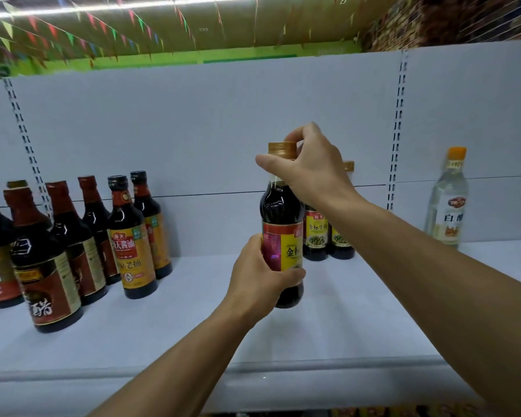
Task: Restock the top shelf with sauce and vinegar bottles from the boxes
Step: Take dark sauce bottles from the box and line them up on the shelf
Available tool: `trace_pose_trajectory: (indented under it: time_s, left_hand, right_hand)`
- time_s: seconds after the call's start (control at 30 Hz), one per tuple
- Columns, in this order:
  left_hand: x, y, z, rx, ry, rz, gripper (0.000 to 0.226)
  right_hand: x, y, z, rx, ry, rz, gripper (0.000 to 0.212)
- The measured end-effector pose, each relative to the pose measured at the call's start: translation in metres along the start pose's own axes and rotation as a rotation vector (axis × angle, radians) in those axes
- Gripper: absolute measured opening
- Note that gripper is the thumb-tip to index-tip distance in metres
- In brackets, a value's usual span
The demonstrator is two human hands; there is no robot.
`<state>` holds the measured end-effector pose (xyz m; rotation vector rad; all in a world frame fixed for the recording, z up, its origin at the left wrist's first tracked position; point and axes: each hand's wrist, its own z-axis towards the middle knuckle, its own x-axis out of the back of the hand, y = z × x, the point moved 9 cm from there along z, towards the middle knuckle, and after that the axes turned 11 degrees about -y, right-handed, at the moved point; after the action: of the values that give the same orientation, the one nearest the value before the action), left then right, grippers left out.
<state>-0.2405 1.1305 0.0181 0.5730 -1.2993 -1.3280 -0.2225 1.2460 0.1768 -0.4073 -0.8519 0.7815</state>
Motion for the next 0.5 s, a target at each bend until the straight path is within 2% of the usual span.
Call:
trace_pose_trajectory:
  time_s: [0.17,0.27,0.37,0.5]
  left_hand:
    - [0.002,-0.018,0.021,0.047,-0.007,-0.153,0.058]
    - [0.009,-0.03,0.035,0.062,0.0,-0.199,0.058]
    - [0.013,-0.043,0.053,0.076,-0.007,-0.227,0.059]
    - [0.012,-0.062,0.078,0.105,-0.057,-0.238,0.06]
  right_hand:
    - [-0.017,0.032,-0.002,0.018,-0.138,0.113,0.056]
    - [-0.034,0.075,-0.018,-0.048,-0.185,0.176,0.042]
    - [-0.075,0.128,-0.041,-0.152,-0.341,0.143,0.026]
    - [-0.118,0.163,-0.054,-0.2,-0.476,0.187,0.025]
